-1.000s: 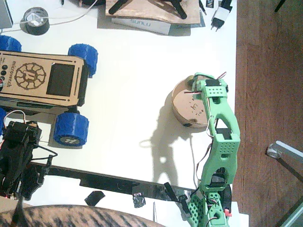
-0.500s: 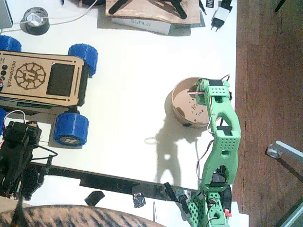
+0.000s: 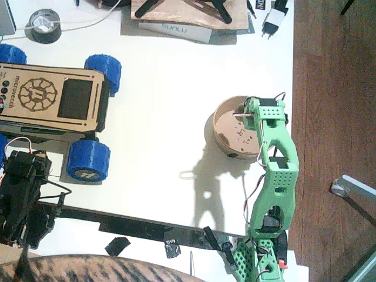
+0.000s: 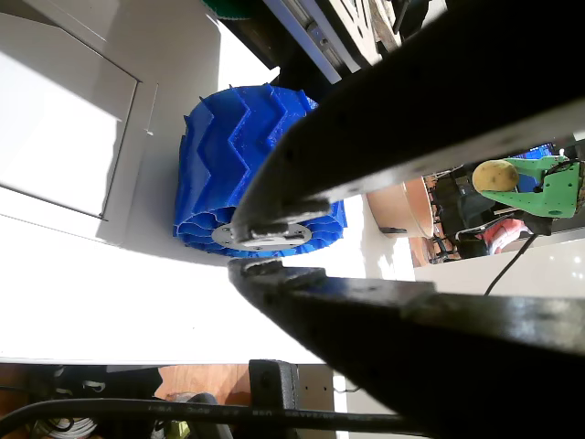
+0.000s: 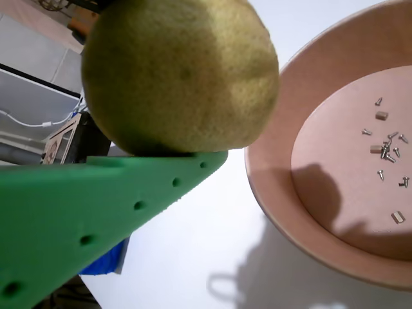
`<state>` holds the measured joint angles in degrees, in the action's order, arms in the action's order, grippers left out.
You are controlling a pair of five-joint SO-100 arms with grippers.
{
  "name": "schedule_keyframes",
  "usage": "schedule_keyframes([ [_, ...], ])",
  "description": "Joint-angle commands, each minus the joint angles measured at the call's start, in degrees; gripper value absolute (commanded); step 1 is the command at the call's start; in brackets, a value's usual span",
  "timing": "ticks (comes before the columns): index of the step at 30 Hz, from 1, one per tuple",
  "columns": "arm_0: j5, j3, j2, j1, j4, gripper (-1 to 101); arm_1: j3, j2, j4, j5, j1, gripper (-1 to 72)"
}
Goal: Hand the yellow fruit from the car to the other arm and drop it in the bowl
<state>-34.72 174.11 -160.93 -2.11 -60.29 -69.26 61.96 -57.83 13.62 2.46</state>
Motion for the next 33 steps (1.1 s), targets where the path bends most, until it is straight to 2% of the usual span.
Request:
schedule_keyframes([
  [1,0.00,-0.09,0.00,-0.44,-0.53,0,2.11,0.88,0.00,1.14,0.26,8.9],
  [5,0.00,-0.09,0.00,-0.35,-0.53,0,1.58,1.14,-0.18,1.05,0.00,18.7],
  [12,0.00,-0.09,0.00,-0.35,-0.53,0,0.26,2.55,-0.18,0.97,-0.53,25.1],
  [18,0.00,-0.09,0.00,-0.35,-0.53,0,-1.41,3.60,-0.09,1.05,-1.32,26.2],
  [22,0.00,-0.09,0.00,-0.35,-0.53,0,-1.93,3.69,-0.09,1.23,-1.49,32.3],
  [30,0.00,-0.09,0.00,-0.35,-0.53,0,-5.36,6.59,1.76,1.32,-1.49,29.7],
  [31,0.00,-0.09,0.00,-0.35,-0.53,0,-7.29,8.26,2.72,1.23,-1.85,27.7],
  [33,0.00,-0.09,0.00,-0.35,-0.53,0,-12.04,12.66,4.75,1.14,-2.64,17.6],
])
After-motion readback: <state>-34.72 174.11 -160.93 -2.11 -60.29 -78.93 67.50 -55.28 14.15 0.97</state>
